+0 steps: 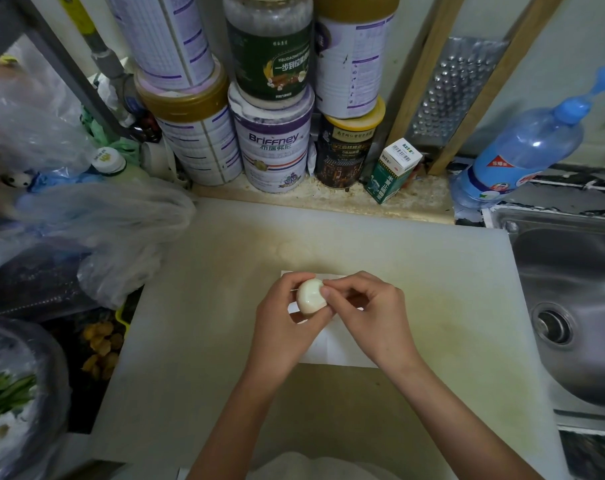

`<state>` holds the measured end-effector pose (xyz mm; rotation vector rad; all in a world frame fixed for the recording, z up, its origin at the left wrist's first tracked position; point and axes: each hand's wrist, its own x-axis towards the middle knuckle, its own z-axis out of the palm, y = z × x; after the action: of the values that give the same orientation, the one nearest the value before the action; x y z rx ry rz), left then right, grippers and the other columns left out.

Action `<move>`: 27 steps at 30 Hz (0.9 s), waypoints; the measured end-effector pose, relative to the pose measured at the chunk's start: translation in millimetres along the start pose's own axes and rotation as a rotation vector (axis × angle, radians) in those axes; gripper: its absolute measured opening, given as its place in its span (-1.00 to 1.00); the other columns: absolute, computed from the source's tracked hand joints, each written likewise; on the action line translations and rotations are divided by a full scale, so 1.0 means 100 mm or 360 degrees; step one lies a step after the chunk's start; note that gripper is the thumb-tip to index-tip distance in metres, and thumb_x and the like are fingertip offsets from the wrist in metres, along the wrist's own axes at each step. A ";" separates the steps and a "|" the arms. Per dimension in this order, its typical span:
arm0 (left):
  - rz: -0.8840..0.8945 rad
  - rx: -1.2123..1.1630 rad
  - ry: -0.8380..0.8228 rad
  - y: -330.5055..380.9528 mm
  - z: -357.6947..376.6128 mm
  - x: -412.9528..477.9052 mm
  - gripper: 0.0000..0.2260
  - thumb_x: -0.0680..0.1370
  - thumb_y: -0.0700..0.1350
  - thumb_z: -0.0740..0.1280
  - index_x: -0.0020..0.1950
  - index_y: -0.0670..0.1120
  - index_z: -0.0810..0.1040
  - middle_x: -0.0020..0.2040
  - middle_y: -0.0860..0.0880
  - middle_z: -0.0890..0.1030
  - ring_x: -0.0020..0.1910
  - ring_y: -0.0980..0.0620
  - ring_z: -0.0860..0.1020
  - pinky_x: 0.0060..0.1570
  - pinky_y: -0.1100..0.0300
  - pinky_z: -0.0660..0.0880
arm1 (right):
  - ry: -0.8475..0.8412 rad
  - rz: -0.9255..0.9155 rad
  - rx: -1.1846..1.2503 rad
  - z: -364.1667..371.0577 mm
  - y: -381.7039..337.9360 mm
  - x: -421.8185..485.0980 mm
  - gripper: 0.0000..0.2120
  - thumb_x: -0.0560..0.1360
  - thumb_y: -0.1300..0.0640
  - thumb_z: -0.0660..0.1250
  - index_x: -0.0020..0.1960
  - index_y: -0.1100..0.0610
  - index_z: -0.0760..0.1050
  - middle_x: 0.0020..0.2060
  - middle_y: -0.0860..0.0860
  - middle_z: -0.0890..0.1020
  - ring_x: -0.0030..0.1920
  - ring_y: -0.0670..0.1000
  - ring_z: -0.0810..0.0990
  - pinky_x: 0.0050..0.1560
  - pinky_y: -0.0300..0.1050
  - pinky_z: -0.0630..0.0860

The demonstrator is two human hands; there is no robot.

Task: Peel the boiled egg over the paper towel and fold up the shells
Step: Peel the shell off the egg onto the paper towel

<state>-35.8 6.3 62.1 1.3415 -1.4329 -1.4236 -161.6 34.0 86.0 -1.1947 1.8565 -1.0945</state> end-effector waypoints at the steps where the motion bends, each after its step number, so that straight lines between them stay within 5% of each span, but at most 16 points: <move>1: 0.0015 0.0009 -0.0005 0.00 0.00 0.00 -0.67 0.33 -0.05 0.52 -0.05 0.28 0.51 -0.05 0.26 0.60 -0.01 0.25 0.58 -0.23 0.44 0.50 | 0.0010 -0.0013 -0.0015 0.00 0.00 0.00 -0.92 0.40 0.22 0.44 -0.16 0.07 0.68 -0.29 -0.09 0.65 -0.27 -0.12 0.59 -0.24 -0.35 0.48; 6: -0.0006 0.0008 -0.0010 0.01 -0.03 0.00 -0.69 0.35 -0.08 0.50 -0.02 0.23 0.53 -0.06 0.24 0.61 0.00 0.24 0.58 -0.19 0.39 0.54 | 0.0071 -0.0093 -0.0084 0.02 0.02 -0.03 -0.92 0.43 0.22 0.42 -0.19 0.07 0.67 -0.30 -0.14 0.65 -0.26 -0.13 0.59 -0.26 -0.29 0.51; 11: -0.0080 -0.0088 -0.0066 -0.02 -0.05 -0.01 -0.67 0.38 -0.17 0.50 0.03 0.17 0.56 -0.03 0.19 0.63 0.03 0.22 0.58 -0.16 0.41 0.52 | 0.0142 -0.0120 -0.0096 0.02 0.05 -0.01 -0.90 0.42 0.24 0.41 -0.23 0.08 0.64 -0.41 -0.24 0.59 -0.33 -0.21 0.58 -0.32 -0.47 0.42; 22: -0.0143 0.0112 -0.0182 -0.03 -0.10 0.00 -0.67 0.39 -0.14 0.46 0.06 0.18 0.54 0.00 0.21 0.60 -0.12 0.25 0.54 -0.26 0.46 0.44 | -0.0017 0.0205 0.0194 -0.02 0.12 0.04 -0.85 0.46 0.24 0.38 -0.25 0.05 0.59 -0.40 -0.06 0.62 -0.39 -0.10 0.60 -0.26 -0.19 0.57; 27: -0.0156 0.0167 -0.0167 -0.05 -0.09 0.00 -0.69 0.37 -0.14 0.48 0.02 0.17 0.55 -0.06 0.20 0.61 -0.21 0.27 0.51 -0.30 0.48 0.40 | 0.0005 0.0324 0.0349 -0.01 0.17 0.06 -0.91 0.47 0.24 0.37 -0.20 0.16 0.61 -0.41 -0.04 0.63 -0.42 -0.13 0.58 -0.30 -0.24 0.54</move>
<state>-26.3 4.4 58.1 1.4383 -1.5473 -1.5199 -171.5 32.6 70.3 -0.8600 1.7644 -1.1500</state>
